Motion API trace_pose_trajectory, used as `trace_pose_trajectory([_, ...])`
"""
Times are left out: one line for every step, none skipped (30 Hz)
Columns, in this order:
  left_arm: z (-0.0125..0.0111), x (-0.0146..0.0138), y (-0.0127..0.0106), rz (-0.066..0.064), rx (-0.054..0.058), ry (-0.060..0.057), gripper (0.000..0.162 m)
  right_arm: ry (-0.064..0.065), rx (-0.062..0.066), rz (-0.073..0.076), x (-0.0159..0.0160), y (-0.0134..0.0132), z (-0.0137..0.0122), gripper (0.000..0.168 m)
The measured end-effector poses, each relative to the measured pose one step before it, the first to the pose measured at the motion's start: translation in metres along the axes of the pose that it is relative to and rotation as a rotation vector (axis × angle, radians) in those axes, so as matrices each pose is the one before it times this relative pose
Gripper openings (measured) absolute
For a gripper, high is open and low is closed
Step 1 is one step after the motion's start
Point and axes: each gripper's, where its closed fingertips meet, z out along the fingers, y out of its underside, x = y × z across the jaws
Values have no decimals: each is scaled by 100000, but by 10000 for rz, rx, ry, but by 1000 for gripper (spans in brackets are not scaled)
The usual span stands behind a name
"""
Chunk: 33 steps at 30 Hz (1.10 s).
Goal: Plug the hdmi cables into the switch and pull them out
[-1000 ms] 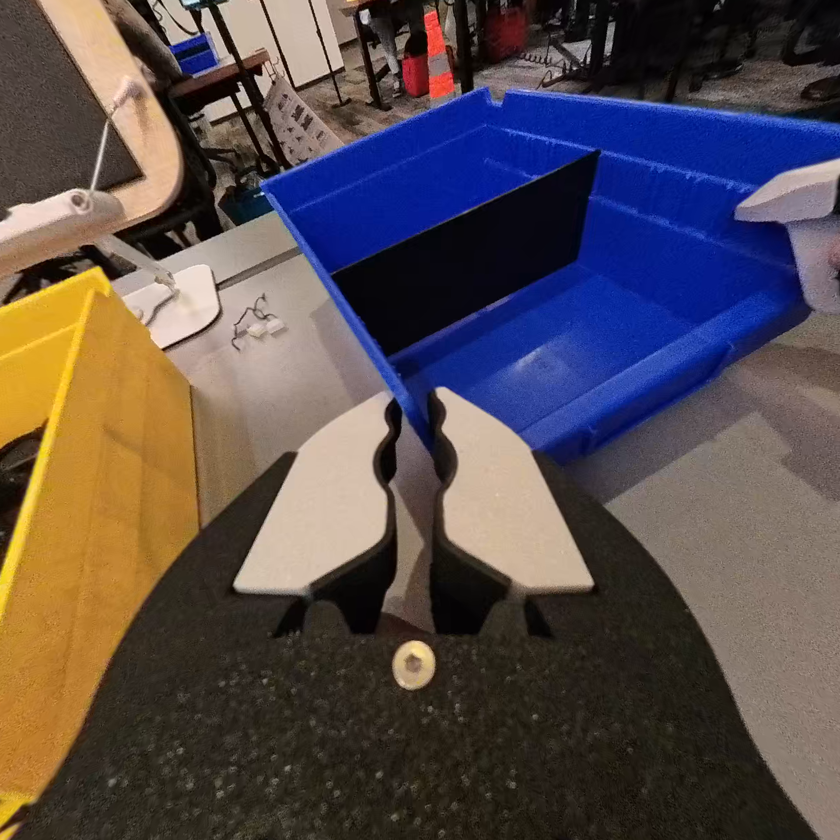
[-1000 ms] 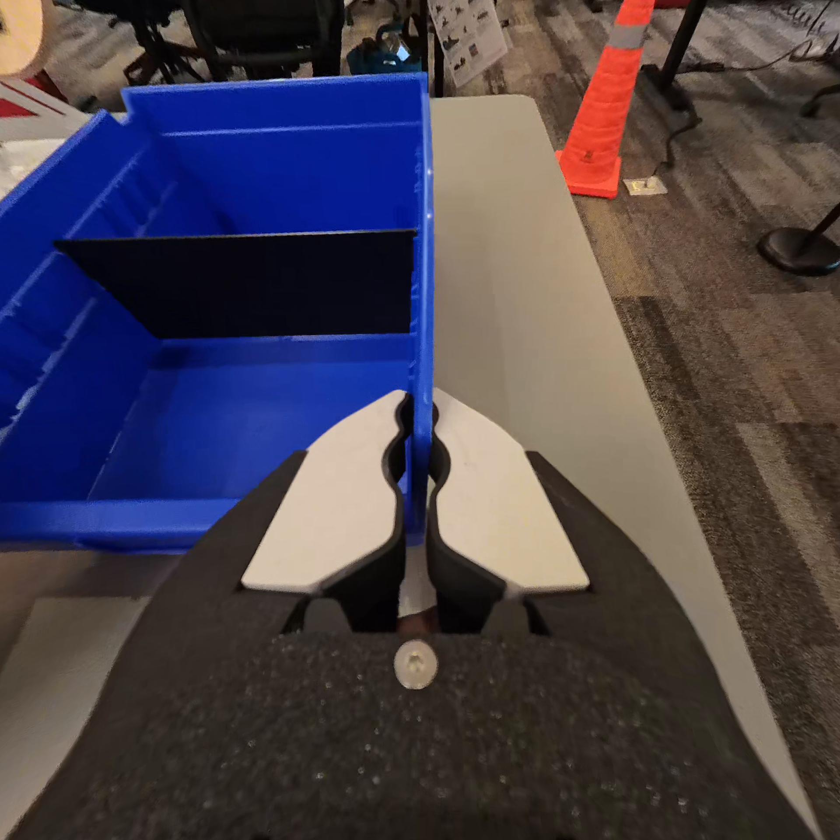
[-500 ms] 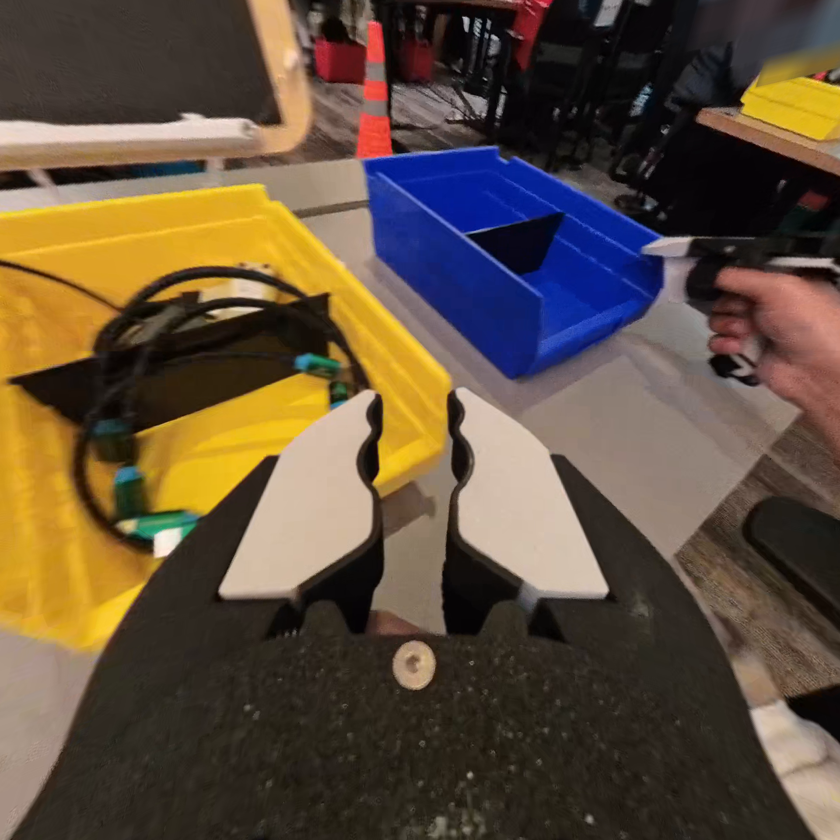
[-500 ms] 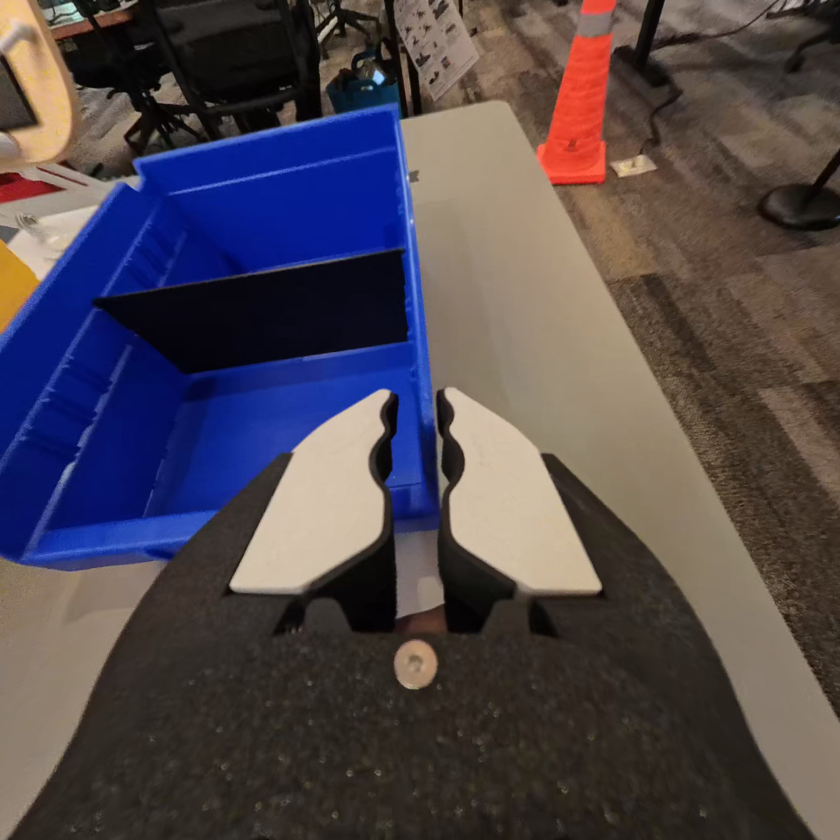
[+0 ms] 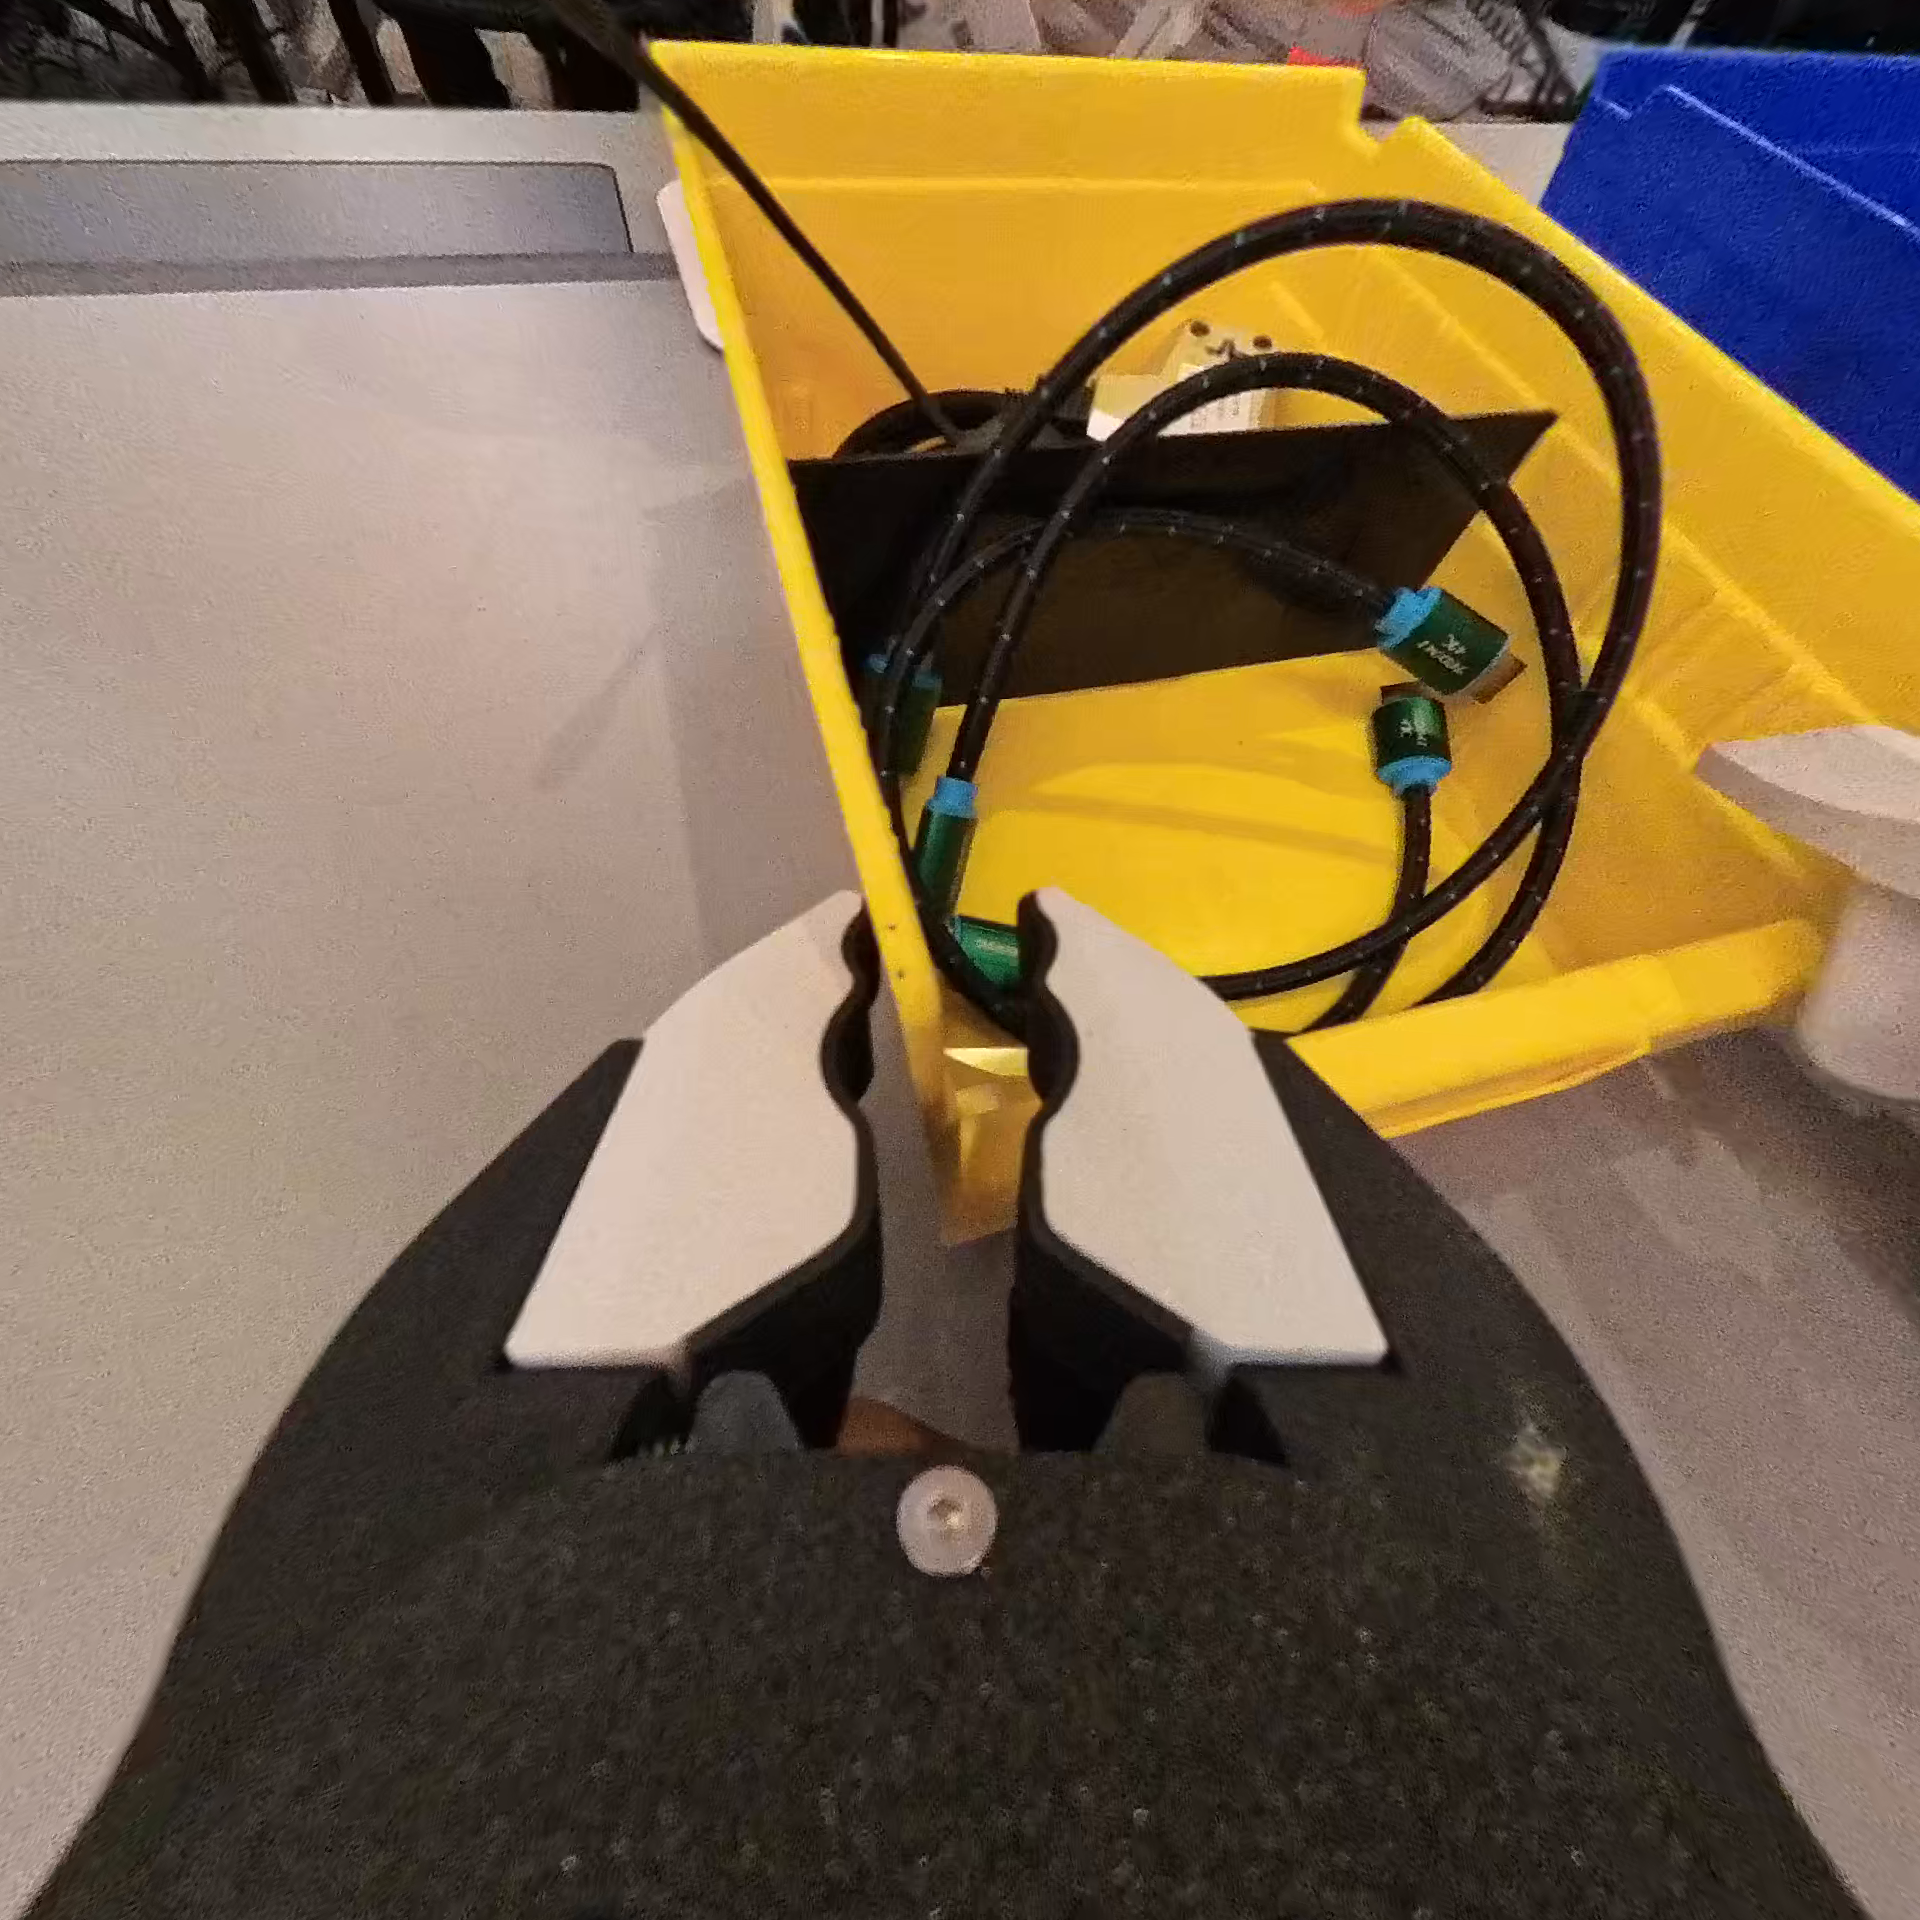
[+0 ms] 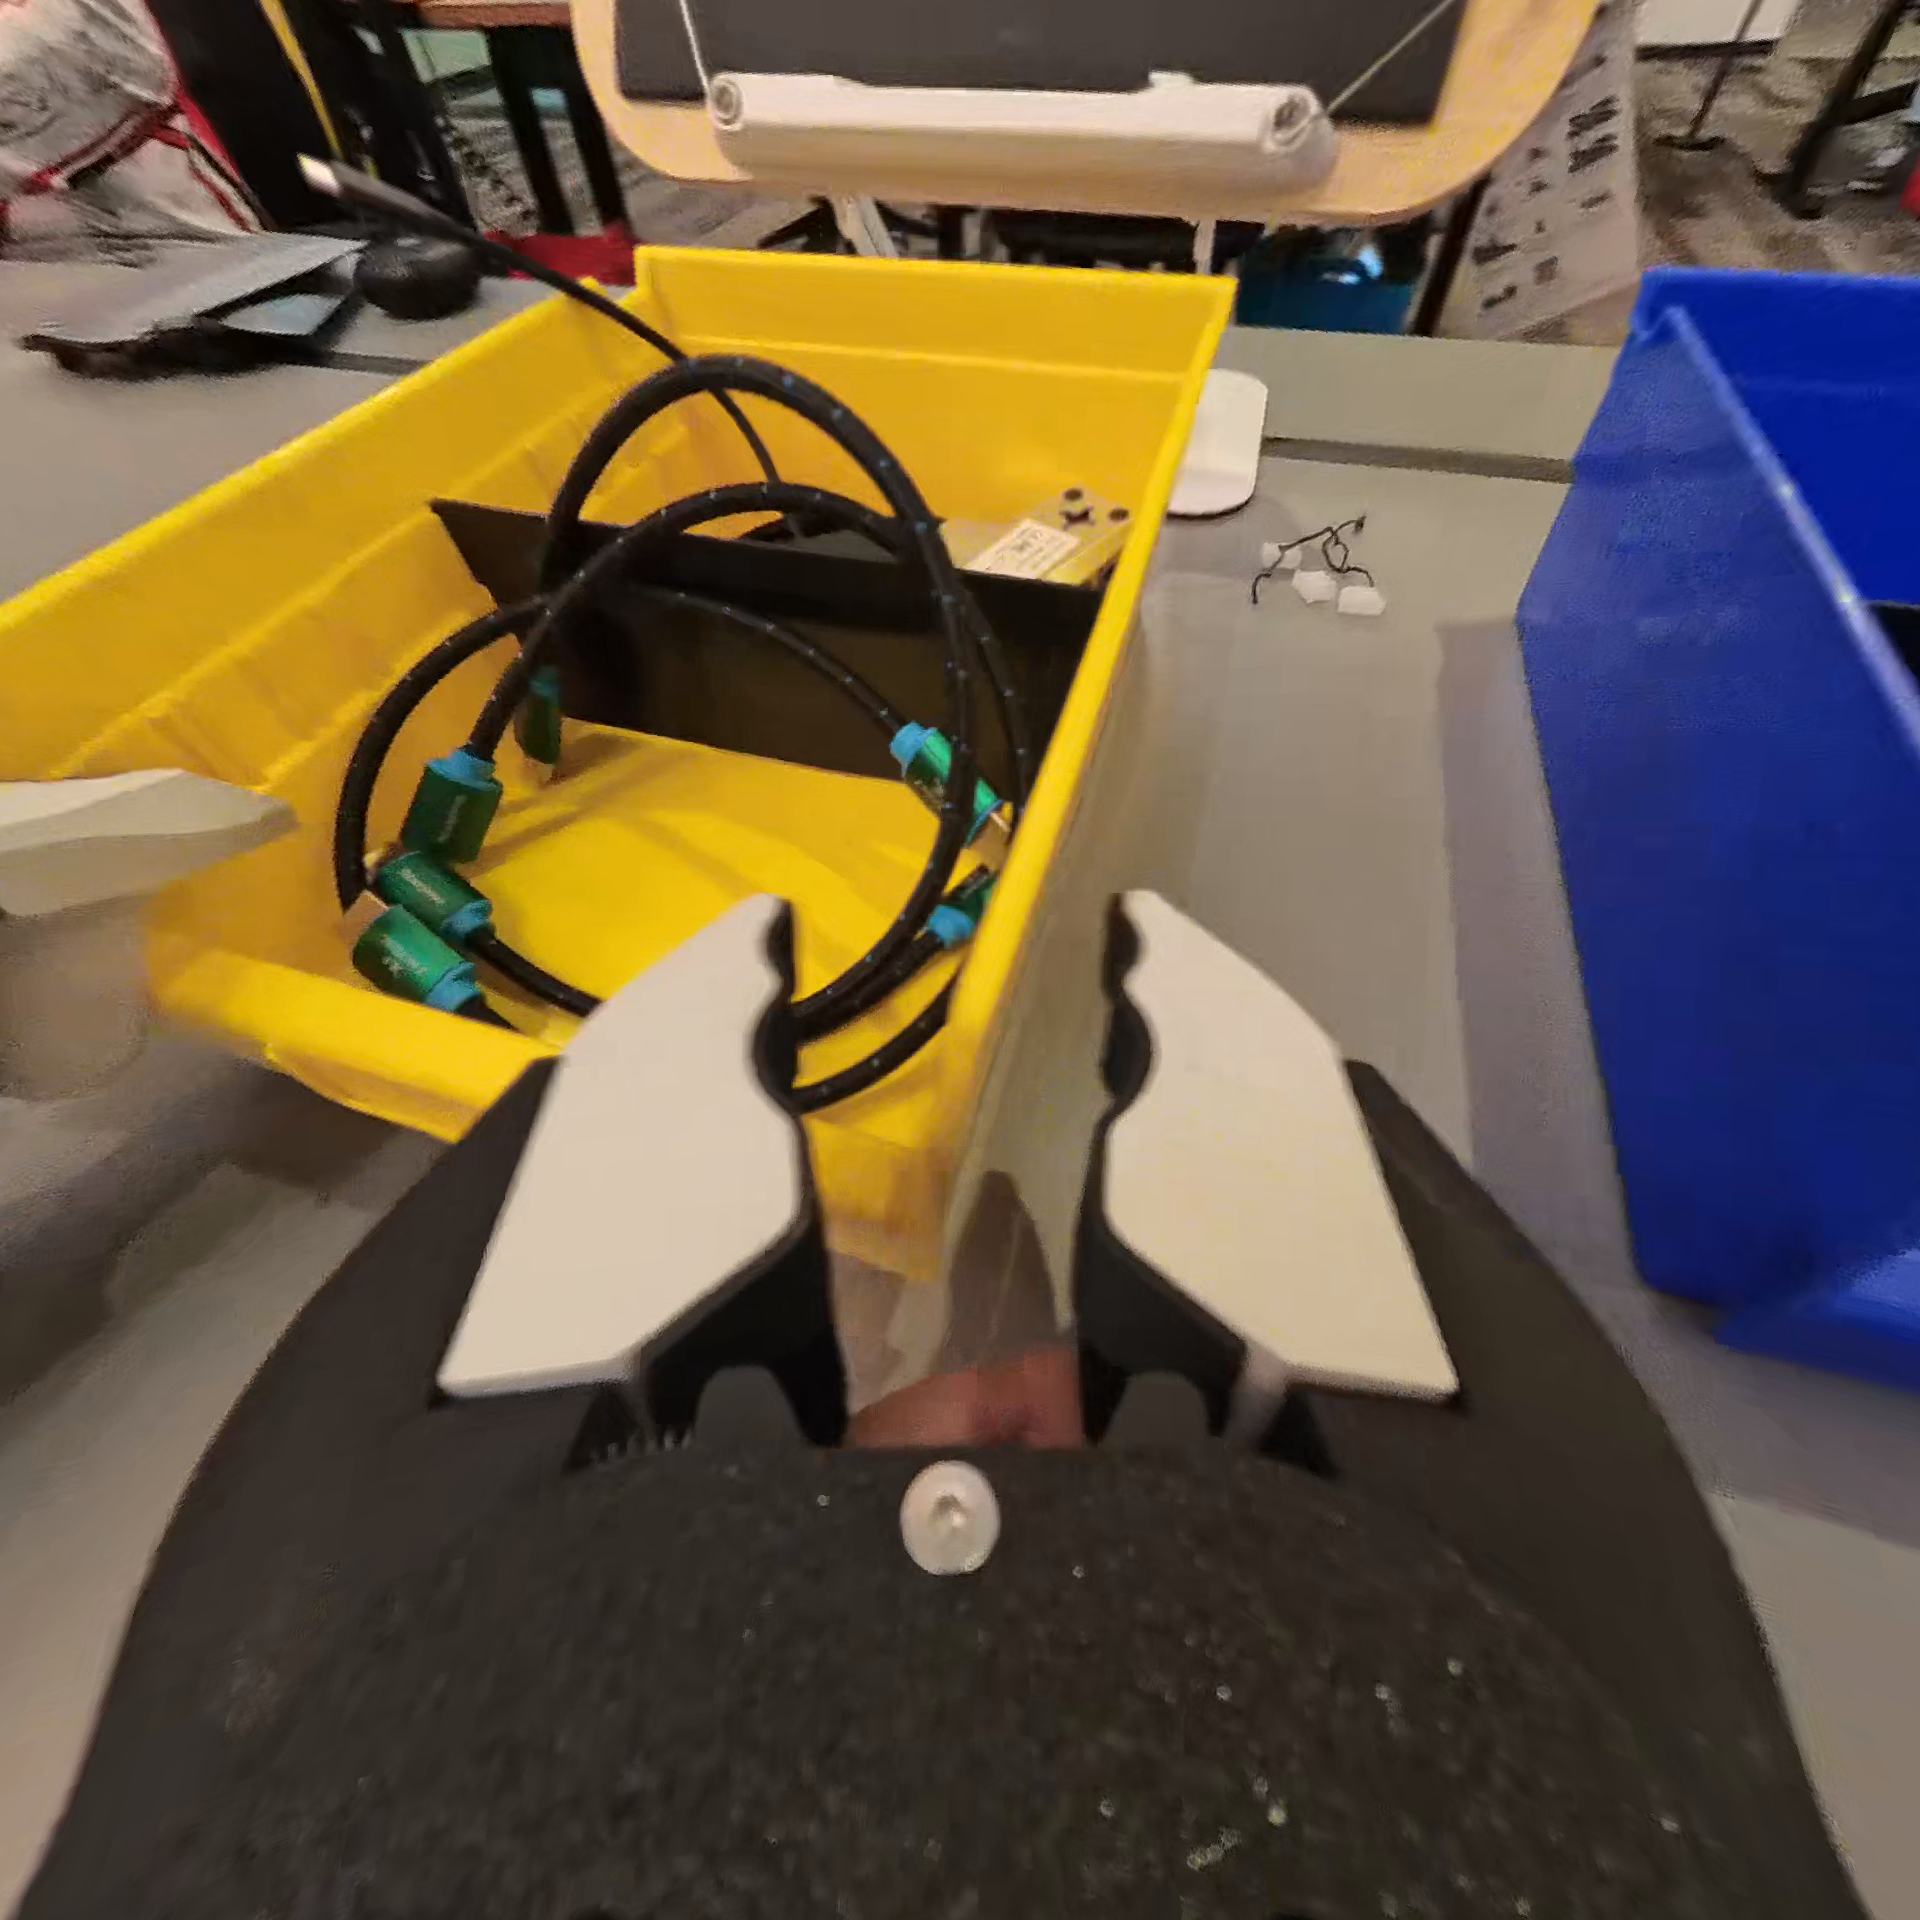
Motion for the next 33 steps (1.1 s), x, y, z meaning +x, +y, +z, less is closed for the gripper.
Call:
trace_pose_trajectory([-40,-520,-158,28,70,-224,15,267,-13,85,-294,122,424,31])
trace_pose_trajectory([-140,-654,-129,247,76,-295,7,445,45,21,117,-44,252,29])
trace_pose_trajectory([-116,-557,26,357,-99,-296,4,90,-133,-112,-204,6,-1,26])
trace_pose_trajectory([-221,-649,47,220,-94,-310,4,64,-218,-11,-213,24,-180,17])
trace_pose_trajectory([-282,-401,-35,-29,15,-10,3,246,-115,143,-49,-66,-161,7])
trace_pose_trajectory([-322,-528,-80,-55,64,-78,3,145,-27,-113,-442,-38,9,6])
trace_pose_trajectory([-351,-790,-163,164,71,-234,3,149,-22,-119,-624,-56,81,5])
trace_pose_trajectory([-332,-959,-233,66,99,-171,3,191,-11,-124,-725,-83,167,4])
trace_pose_trajectory([-261,-1324,-238,-76,95,-247,2,41,44,-104,-1043,-214,186,5])
trace_pose_trajectory([-219,-1552,-212,-184,66,-254,2,-81,91,-23,-1349,-363,229,5])
trace_pose_trajectory([-204,-1683,-130,-164,40,-279,2,-61,108,-42,-1520,-479,263,5])
trace_pose_trajectory([-163,-1752,-22,59,-10,-219,2,-36,82,-90,-1614,-470,311,5])
trace_pose_trajectory([-167,-1818,52,100,27,-117,2,-43,37,-103,-1669,-475,323,5])
trace_pose_trajectory([-208,-1835,167,-80,32,-23,2,-148,12,-78,-1783,-437,293,5])
trace_pose_trajectory([-190,-1829,278,-70,-56,-58,2,-135,22,-167,-1760,-398,287,6])
trace_pose_trajectory([-148,-1826,381,-40,-114,-148,2,-174,31,-154,-1794,-411,257,7])
trace_pose_trajectory([-65,-1620,401,-149,-94,-99,2,-167,-8,-143,-1732,-332,300,7])
trace_pose_trajectory([-9,-1375,420,-117,-116,-92,2,-76,-76,-179,-1545,-217,377,7])
trace_pose_trajectory([41,-1204,422,-61,-142,-120,2,25,-118,-146,-1231,-139,407,7])
trace_pose_trajectory([96,-1021,417,-125,-142,-93,2,-25,-131,-72,-1069,-89,420,7])
trace_pose_trajectory([179,-806,420,-103,-148,-72,2,-64,-120,-5,-863,-18,475,6])
trace_pose_trajectory([267,-672,481,-72,-143,-111,3,-68,-6,-33,-639,-74,457,6])
trace_pose_trajectory([206,-418,130,-56,80,-35,3,-61,68,-91,-486,-91,391,6])
trace_pose_trajectory([194,-268,127,-6,8,-60,3,-2,37,-42,-217,22,328,6])
trace_pose_trajectory([130,-138,30,6,-4,-25,4,-148,131,74,-224,-154,158,6])
trace_pose_trajectory([122,-108,6,-9,0,-33,5,-53,22,13,10,-58,86,7])
trace_pose_trajectory([148,-185,77,-25,-33,-104,6,-210,75,-125,-163,-59,47,8])
trace_pose_trajectory([93,-146,-26,-77,-8,-83,7,-316,86,-214,-263,-12,-19,11])
trace_pose_trajectory([42,-68,-90,-102,4,-39,7,-344,64,-281,-226,72,-130,13])
trace_pose_trajectory([-19,-1,-164,-76,81,-13,8,-442,15,-362,-271,181,-310,16])
trace_pose_trajectory([-81,-7,-195,-67,114,-22,10,-510,-58,-379,-301,301,-524,17])
trace_pose_trajectory([-122,17,-207,-94,113,-15,12,-465,-93,-372,-211,427,-737,19])
trace_pose_trajectory([-103,95,-107,-112,53,46,15,-464,-171,-421,-190,625,-923,23])
